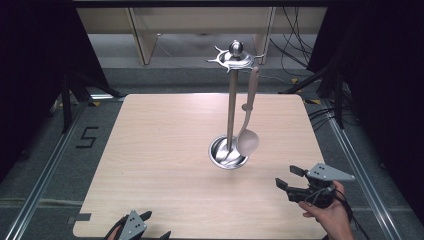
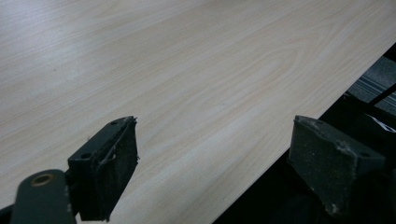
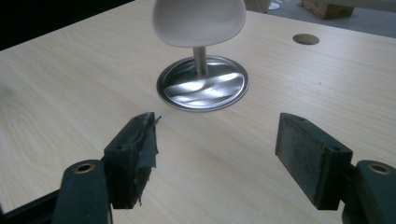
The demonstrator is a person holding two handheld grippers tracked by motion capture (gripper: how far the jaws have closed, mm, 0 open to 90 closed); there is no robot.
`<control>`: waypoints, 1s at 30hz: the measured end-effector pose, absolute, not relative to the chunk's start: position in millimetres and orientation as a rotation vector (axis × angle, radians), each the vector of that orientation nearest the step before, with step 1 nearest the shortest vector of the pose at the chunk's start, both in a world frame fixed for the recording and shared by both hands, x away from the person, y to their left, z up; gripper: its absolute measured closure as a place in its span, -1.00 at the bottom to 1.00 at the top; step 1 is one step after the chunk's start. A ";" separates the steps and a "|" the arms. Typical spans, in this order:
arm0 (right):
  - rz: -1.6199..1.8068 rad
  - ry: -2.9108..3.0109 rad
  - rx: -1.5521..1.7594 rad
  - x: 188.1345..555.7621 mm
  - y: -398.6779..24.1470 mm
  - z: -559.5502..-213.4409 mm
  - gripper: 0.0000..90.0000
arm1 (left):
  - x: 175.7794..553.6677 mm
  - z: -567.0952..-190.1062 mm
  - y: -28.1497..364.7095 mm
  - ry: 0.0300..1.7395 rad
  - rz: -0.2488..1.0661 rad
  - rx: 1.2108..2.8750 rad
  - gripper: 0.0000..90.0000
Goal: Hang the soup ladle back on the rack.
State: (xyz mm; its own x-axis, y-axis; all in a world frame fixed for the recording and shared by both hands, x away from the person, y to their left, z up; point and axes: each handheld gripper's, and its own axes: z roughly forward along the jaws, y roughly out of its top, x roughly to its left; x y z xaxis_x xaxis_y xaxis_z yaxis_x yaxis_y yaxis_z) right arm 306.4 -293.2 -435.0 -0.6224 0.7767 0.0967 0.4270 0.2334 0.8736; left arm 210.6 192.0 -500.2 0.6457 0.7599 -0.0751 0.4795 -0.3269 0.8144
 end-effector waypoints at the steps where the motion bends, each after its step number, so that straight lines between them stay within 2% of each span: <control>1: 1.342 2.149 1.082 307.1 -293.5 -436.2 -0.33 | 210.5 -500.2 191.7 0.971 0.401 1.990 -0.67; 9: 1.332 2.179 1.083 301.3 -291.3 -445.4 -0.35 | 211.2 -498.7 194.4 0.953 0.421 2.033 -0.67; 27: 1.319 2.213 1.067 289.3 -290.8 -454.2 -0.37 | 210.5 -500.1 191.5 0.959 0.406 1.998 -0.67; 30: 1.332 2.224 1.094 285.7 -291.1 -455.7 -0.37 | 212.1 -499.3 194.0 0.939 0.424 2.038 -0.67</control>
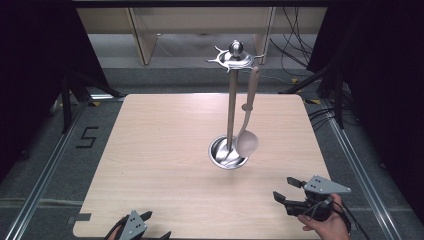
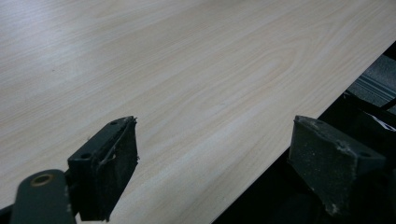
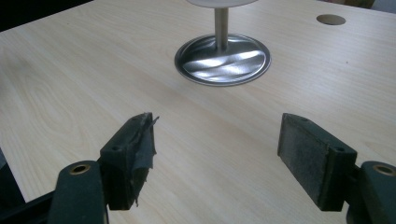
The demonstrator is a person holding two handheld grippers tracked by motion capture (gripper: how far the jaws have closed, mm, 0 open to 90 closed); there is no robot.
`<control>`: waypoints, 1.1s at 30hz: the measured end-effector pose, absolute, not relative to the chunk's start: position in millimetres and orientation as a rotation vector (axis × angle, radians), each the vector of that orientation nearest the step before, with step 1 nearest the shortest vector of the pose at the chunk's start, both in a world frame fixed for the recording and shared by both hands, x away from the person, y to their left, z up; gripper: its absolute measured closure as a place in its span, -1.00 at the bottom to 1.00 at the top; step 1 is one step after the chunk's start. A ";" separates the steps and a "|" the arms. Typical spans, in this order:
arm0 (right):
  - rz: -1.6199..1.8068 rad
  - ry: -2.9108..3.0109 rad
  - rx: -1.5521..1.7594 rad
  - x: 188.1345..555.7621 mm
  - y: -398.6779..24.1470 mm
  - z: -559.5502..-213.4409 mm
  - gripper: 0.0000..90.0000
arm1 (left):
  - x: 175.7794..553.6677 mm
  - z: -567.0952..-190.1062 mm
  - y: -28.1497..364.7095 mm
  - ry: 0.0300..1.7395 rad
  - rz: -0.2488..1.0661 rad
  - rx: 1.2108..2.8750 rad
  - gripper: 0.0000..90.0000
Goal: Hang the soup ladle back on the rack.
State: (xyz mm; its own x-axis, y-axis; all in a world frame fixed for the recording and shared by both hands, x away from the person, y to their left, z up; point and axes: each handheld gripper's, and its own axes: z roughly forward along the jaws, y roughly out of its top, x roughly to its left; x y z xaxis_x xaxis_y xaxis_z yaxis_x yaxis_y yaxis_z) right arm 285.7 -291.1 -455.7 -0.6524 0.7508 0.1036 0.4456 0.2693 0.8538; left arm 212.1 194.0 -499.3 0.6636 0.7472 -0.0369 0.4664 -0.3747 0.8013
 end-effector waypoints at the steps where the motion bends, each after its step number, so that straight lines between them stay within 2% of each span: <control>1: 1.332 2.224 1.094 285.7 -291.1 -455.7 -0.37 | 211.5 -499.5 193.4 0.955 0.417 2.030 -0.67; 33: 1.337 2.240 1.063 265.3 -296.8 -470.9 -0.42 | 210.3 -501.1 190.2 0.969 0.396 2.008 -0.67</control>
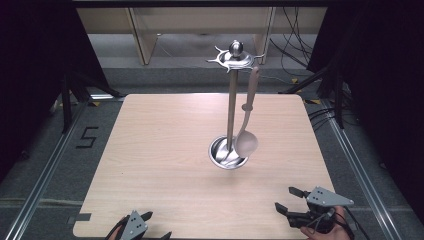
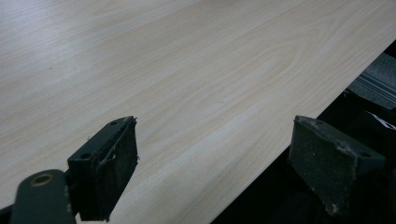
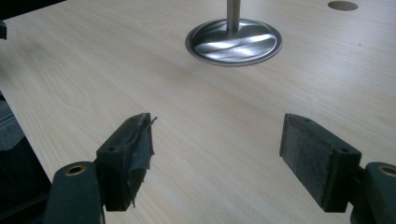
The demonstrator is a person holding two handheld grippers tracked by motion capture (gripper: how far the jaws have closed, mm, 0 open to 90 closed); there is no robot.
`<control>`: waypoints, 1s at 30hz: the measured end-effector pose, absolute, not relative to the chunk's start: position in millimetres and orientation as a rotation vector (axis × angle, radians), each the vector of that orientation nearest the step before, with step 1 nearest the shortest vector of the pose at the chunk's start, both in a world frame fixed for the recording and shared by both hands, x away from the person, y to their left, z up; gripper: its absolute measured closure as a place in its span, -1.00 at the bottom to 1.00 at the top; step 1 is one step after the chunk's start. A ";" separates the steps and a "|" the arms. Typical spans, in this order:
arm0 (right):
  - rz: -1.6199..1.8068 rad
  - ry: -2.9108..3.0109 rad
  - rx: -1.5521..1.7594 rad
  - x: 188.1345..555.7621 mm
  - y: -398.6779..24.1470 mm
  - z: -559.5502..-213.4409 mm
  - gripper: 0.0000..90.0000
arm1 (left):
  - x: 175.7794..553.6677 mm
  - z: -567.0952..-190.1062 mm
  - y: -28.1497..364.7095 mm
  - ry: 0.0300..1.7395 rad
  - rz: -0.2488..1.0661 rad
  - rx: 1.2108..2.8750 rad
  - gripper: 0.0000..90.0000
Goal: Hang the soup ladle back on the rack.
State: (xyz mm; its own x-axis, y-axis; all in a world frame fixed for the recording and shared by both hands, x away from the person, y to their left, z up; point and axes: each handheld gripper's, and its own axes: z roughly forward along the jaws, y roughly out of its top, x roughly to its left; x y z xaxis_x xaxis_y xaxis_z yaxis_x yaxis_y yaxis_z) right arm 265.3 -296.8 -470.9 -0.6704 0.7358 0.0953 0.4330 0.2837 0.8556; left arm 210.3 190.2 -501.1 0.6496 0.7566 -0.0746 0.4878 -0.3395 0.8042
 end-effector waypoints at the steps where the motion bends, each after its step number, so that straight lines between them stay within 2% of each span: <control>1: 1.328 2.250 1.078 263.6 -297.1 -470.7 -0.42 | 210.2 -501.1 190.3 0.967 0.397 2.010 -0.67; 30: 1.301 2.260 1.066 251.1 -303.5 -480.9 -0.46 | 211.4 -501.2 191.0 0.961 0.413 2.034 -0.67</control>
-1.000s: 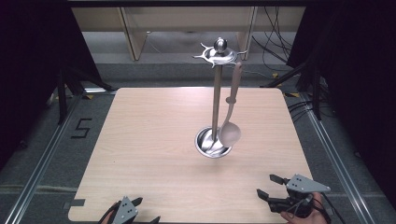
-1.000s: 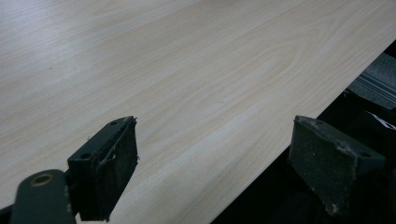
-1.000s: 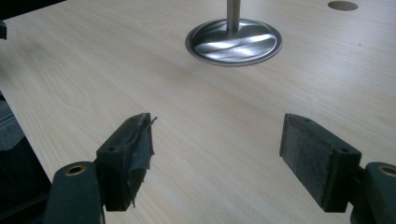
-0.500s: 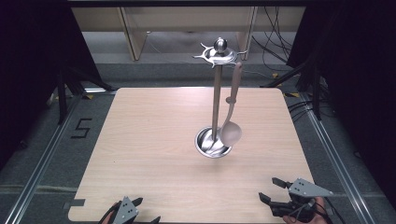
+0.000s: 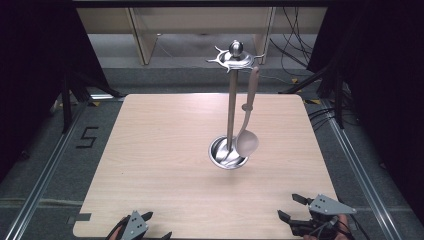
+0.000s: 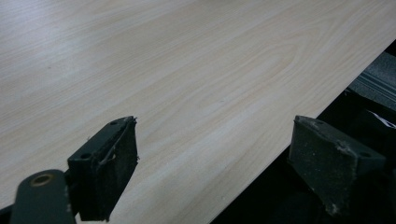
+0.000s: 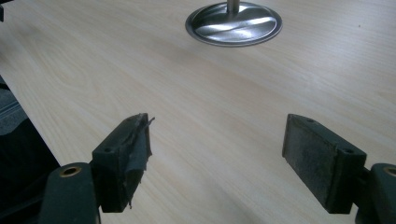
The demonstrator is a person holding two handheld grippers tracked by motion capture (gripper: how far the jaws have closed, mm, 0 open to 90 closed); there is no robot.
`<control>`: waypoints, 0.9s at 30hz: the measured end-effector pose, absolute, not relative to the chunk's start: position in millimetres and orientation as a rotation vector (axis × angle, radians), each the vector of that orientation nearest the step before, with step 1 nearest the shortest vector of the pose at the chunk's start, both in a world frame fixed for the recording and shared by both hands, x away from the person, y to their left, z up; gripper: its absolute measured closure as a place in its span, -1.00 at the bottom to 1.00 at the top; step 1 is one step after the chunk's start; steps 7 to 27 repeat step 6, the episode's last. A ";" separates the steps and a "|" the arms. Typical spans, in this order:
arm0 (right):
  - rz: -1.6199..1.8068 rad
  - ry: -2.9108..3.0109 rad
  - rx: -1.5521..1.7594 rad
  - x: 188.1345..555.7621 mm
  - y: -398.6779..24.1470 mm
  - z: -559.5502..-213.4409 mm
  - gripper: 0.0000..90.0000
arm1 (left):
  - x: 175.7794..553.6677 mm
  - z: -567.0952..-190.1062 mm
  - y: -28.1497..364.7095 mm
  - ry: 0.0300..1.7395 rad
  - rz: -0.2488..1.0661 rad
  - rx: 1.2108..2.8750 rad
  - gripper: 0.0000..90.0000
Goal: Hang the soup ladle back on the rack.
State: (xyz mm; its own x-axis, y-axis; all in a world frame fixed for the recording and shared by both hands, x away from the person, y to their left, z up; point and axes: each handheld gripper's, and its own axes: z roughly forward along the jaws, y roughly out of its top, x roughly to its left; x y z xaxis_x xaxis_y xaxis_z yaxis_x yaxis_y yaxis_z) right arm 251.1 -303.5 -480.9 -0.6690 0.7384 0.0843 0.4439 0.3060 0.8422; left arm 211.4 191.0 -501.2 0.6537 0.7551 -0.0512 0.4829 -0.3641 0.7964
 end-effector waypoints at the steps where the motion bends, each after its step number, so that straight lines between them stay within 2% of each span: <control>1: 1.290 2.261 1.058 251.2 -303.7 -481.4 -0.46 | 211.4 -501.4 190.8 0.961 0.411 2.026 -0.67; 27: 1.274 2.269 1.056 250.5 -304.5 -482.3 -0.46 | 211.3 -501.6 190.2 0.963 0.404 2.028 -0.67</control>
